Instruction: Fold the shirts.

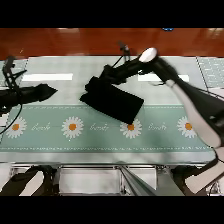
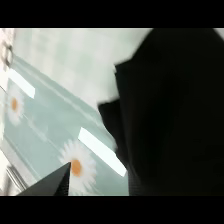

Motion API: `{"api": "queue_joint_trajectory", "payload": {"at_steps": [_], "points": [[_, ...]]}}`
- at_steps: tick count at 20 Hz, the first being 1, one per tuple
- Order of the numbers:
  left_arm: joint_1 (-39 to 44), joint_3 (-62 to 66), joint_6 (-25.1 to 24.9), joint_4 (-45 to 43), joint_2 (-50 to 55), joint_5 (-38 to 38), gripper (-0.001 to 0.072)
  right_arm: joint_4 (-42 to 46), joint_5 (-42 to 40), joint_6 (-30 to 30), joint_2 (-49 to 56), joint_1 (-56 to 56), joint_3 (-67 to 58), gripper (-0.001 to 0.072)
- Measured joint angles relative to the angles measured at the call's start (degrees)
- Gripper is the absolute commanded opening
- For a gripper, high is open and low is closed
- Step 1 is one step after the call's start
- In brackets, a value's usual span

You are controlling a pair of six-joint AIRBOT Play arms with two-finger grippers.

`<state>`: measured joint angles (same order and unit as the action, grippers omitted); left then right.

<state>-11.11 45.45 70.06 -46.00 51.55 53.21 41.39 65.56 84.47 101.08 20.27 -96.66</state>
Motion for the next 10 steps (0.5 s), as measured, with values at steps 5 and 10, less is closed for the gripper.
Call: {"api": "queue_joint_trajectory", "payload": {"at_steps": [5,10], "points": [[-4.8,2.3,0.0,0.3,-0.4,0.7,0.0017,30.8,12.3,9.1,-21.8,-8.9,12.7,0.0417],[-1.8,0.9,-0.3,1.0,-0.6,0.9,0.0017,30.1,-3.9,15.7,-40.1,-15.2,43.3,0.0418]]}}
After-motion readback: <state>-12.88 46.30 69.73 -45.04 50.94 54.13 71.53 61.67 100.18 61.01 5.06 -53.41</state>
